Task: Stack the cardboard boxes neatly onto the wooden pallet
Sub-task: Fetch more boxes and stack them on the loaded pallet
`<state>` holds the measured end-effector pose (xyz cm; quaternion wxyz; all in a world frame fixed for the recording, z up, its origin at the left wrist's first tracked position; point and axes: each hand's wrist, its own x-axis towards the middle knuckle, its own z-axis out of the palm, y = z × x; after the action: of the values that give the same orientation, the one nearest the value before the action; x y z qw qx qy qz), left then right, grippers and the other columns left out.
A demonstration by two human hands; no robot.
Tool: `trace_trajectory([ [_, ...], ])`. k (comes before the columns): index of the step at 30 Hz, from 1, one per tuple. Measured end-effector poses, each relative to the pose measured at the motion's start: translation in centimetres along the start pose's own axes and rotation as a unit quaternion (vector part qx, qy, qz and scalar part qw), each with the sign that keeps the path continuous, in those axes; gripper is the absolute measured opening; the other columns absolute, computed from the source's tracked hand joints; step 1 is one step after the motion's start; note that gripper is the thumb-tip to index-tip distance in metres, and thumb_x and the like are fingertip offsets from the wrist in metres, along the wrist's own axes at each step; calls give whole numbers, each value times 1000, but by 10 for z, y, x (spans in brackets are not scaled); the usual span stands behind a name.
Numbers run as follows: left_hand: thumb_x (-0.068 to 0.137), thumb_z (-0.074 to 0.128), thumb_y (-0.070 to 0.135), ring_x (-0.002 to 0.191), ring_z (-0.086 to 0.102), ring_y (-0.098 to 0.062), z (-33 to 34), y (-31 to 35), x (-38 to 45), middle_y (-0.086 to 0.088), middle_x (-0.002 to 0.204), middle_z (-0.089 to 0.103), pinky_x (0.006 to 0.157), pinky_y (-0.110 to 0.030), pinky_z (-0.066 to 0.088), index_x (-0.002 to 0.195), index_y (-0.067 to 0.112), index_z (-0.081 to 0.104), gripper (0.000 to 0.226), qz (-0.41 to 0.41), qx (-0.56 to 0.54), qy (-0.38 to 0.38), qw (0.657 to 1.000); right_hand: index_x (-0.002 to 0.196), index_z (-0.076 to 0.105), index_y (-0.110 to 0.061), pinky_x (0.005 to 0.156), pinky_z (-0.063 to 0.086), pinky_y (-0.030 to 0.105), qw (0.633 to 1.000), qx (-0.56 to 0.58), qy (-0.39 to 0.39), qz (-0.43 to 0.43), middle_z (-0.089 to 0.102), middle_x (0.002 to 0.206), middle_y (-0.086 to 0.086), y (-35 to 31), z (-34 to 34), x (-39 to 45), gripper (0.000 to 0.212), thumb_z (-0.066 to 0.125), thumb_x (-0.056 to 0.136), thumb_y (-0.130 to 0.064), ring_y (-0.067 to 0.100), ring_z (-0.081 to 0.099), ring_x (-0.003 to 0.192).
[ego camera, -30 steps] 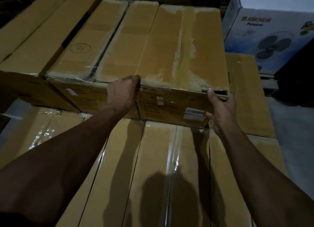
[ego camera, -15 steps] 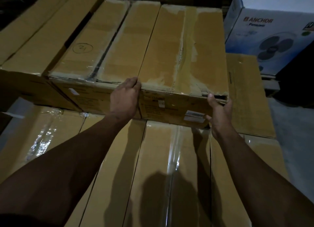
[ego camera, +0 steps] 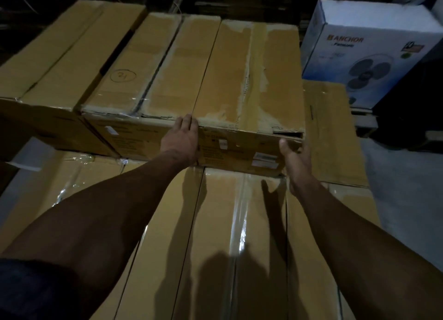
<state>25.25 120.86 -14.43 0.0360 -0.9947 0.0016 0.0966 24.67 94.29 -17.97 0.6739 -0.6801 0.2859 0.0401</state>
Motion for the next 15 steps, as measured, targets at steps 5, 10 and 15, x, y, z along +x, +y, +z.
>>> trace_trajectory([
  [5, 98, 53, 35, 151, 7, -28, -19, 6, -64, -10, 164, 8, 119, -43, 21, 156, 9, 8, 77, -4, -22, -49, 999, 152, 34, -16, 110, 37, 41, 991, -134, -5, 8, 42, 152, 9, 14, -30, -80, 64, 59, 98, -39, 30, 42, 137],
  [10, 97, 50, 36, 138, 34, -29, -10, 8, -170, -12, 149, 36, 105, -43, 42, 146, 7, 31, 60, 31, -14, -71, 997, 148, 41, -17, 108, 37, 39, 974, -225, -24, 19, 43, 152, 9, 34, -61, -191, 59, 57, 98, -43, 30, 43, 137],
  [15, 97, 46, 38, 132, 40, -27, 8, 5, -305, -10, 145, 43, 102, -40, 43, 142, 10, 36, 54, 82, -22, -89, 992, 147, 44, -18, 109, 41, 42, 957, -288, -27, 11, 46, 150, 7, 63, -100, -326, 58, 58, 97, -43, 29, 46, 135],
])
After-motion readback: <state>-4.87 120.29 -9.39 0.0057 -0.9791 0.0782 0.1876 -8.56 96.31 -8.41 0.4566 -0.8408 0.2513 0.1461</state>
